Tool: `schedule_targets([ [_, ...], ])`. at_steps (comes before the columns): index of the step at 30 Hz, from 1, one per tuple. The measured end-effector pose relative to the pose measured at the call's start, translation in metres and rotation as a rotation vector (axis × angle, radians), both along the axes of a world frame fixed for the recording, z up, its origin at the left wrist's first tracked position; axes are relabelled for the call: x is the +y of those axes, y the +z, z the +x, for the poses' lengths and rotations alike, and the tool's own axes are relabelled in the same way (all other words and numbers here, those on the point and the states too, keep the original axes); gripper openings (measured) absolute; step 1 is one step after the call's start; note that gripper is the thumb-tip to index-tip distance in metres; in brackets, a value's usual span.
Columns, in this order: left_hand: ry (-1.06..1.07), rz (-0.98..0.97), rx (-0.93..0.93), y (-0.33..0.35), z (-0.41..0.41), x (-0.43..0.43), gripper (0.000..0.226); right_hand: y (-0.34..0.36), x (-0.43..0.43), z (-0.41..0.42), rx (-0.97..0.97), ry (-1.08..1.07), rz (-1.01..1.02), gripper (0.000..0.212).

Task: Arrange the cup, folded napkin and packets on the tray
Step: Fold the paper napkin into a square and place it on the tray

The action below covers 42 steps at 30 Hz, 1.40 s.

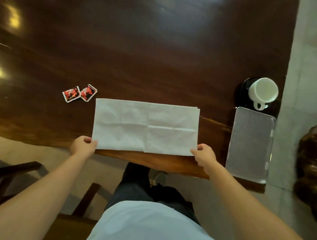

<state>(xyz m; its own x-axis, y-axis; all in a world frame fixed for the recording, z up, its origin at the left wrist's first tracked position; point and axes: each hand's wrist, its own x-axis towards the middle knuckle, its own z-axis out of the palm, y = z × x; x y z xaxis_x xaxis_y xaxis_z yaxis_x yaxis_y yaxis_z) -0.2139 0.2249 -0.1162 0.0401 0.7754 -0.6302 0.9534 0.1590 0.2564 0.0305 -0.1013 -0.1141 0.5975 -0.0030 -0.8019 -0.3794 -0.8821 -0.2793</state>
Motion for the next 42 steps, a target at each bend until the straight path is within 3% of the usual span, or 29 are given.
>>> schedule_targets([
  [3, 0.152, -0.018, -0.069, -0.004, -0.010, -0.014, 0.020, -0.004, -0.008, -0.012, -0.034, -0.130, 0.014, 0.002],
  [6, 0.321, -0.046, -0.173, -0.005, -0.014, -0.019, 0.016, -0.002, -0.010, -0.015, -0.044, -0.305, 0.082, 0.015],
  [9, 0.559, -0.082, -0.323, 0.000, -0.012, -0.021, 0.019, 0.007, -0.013, -0.012, 0.032, -0.497, 0.193, 0.010],
  [15, 0.765, -0.055, -0.410, 0.012, -0.013, -0.020, 0.031, 0.022, -0.017, -0.001, -0.119, -0.586, 0.222, 0.017],
  [21, 0.893, -0.091, -0.476, 0.016, -0.006, -0.033, 0.018, 0.027, -0.008, 0.002, -0.150, -0.654, 0.161, 0.019],
  [23, 0.649, 0.004, -0.341, 0.020, 0.001, -0.040, 0.027, 0.035, -0.008, 0.007, -0.140, -0.650, 0.172, 0.016],
  [25, 0.210, 0.172, -0.169, 0.026, 0.009, -0.055, 0.036, 0.044, -0.008, 0.014, -0.159, -0.626, 0.184, 0.014],
  [27, -0.217, 0.272, -0.174, 0.028, 0.019, -0.082, 0.037, 0.053, -0.006, 0.019, -0.193, -0.584, 0.209, 0.015],
  [29, -0.536, 0.155, -0.270, 0.029, 0.032, -0.120, 0.041, 0.063, 0.000, 0.021, -0.222, -0.524, 0.234, 0.016],
  [31, -0.773, 0.037, -0.228, 0.025, 0.043, -0.159, 0.050, 0.073, 0.009, 0.020, -0.251, -0.455, 0.256, 0.016],
  [36, -1.055, 0.103, 0.025, 0.003, 0.047, -0.200, 0.064, 0.104, 0.039, 0.005, -0.299, -0.305, 0.329, 0.014],
  [42, -1.143, 0.160, 0.013, -0.008, 0.042, -0.202, 0.076, 0.134, 0.089, -0.025, -0.386, -0.029, 0.381, 0.011],
])
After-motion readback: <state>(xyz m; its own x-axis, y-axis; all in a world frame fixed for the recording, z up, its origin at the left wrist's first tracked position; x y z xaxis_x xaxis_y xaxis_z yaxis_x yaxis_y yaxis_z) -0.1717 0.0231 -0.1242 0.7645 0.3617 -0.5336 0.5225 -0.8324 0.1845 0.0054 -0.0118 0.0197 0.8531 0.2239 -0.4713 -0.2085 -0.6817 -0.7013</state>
